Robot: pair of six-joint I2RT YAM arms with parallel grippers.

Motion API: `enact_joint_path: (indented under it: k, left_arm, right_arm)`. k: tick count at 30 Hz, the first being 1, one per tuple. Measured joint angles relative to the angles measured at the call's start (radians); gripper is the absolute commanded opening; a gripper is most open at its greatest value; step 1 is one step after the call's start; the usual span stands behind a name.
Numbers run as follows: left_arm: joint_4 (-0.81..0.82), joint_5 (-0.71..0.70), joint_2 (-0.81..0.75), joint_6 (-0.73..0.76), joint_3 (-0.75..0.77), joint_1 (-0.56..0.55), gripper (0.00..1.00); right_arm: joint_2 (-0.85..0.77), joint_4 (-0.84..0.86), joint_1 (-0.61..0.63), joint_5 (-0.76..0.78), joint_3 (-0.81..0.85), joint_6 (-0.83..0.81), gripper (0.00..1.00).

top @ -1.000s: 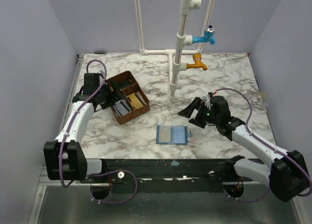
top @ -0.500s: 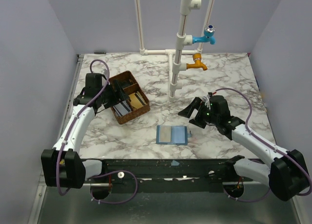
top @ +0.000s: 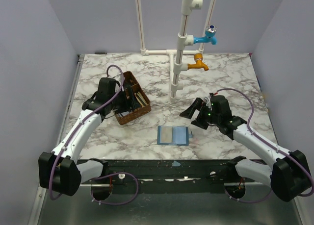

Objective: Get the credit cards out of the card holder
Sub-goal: Remove the credit card from the card holder.

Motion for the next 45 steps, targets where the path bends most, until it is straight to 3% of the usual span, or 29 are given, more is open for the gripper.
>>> enact_joint_path:
  k: [11, 27, 33, 45]
  left_arm:
    - [0.024, -0.021, -0.014, -0.042, -0.085, -0.197, 0.73]
    - [0.169, -0.023, 0.109, -0.101, -0.215, -0.325, 0.67]
    - [0.221, -0.011, 0.139, -0.111, -0.232, -0.336, 0.53]
    - [0.311, 0.026, 0.237, -0.138, -0.233, -0.375, 0.10]
  right_arm:
    - [0.011, -0.014, 0.000, 0.002, 0.000, 0.000, 1.00]
    - [0.035, -0.008, 0.092, 0.045, 0.018, 0.009, 1.00]
    - [0.092, -0.005, 0.179, 0.083, 0.034, 0.029, 0.96]
    - [0.253, -0.041, 0.352, 0.215, 0.163, 0.044, 0.69]
